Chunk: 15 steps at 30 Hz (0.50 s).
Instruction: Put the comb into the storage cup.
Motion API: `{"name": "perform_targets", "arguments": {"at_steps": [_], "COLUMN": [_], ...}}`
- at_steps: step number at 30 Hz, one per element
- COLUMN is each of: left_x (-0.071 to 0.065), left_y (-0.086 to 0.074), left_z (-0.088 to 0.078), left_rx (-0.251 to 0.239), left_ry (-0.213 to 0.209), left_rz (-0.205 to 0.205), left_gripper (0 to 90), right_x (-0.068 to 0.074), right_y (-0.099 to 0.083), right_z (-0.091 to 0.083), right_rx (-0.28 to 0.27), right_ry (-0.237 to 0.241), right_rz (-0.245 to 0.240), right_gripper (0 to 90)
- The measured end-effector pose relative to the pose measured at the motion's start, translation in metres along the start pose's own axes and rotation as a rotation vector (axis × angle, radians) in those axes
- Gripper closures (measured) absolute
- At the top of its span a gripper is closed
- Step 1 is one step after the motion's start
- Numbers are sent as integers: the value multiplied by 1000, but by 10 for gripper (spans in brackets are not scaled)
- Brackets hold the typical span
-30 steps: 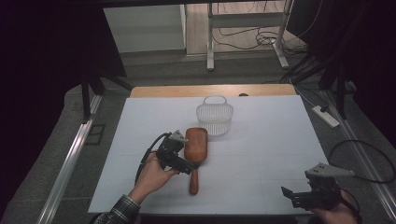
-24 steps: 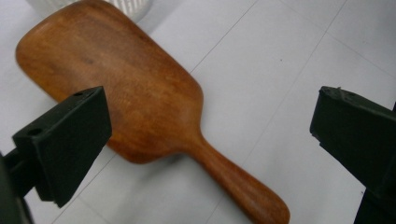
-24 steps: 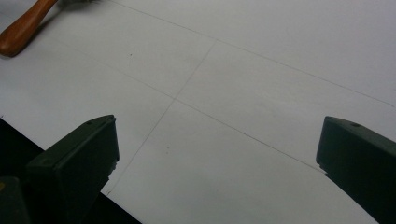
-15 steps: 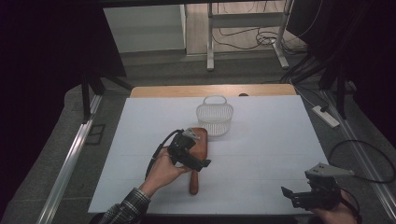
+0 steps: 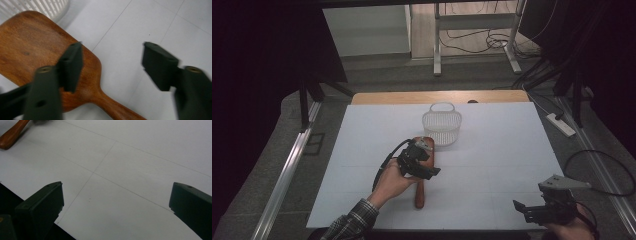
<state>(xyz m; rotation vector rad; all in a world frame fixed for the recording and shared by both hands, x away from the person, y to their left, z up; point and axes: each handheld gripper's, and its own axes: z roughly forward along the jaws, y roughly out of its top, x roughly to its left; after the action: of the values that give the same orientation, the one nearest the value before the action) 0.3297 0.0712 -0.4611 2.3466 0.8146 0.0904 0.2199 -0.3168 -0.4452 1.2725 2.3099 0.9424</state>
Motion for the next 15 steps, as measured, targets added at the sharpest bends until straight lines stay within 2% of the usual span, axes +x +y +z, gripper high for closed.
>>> {"name": "perform_targets", "arguments": {"at_steps": [3,4,7,8,10,15], "left_x": [0,-1,-3,-4,-4,-2], "left_y": [-1,-1,-1,-1,-4,-11], "left_z": [-2,-3,-4,-4,-3,6], "left_rx": [-3,-4,-10,-8,-5,17], "left_ry": [-29,-43,-48,-48,-39,-28], "left_rz": [3,9,8,13,13,1], "left_gripper": [568,665,828,828,887,888], "right_x": [0,0,1,1,1,1], "right_y": [0,0,0,0,0,0], "right_z": [0,0,0,0,0,0], "right_rx": [3,2,1,1,1,3], "right_ry": [0,-1,-1,-1,-2,-2], "right_rz": [-4,-4,-6,-7,-8,-13], "right_gripper": [0,0,0,0,1,3]}}
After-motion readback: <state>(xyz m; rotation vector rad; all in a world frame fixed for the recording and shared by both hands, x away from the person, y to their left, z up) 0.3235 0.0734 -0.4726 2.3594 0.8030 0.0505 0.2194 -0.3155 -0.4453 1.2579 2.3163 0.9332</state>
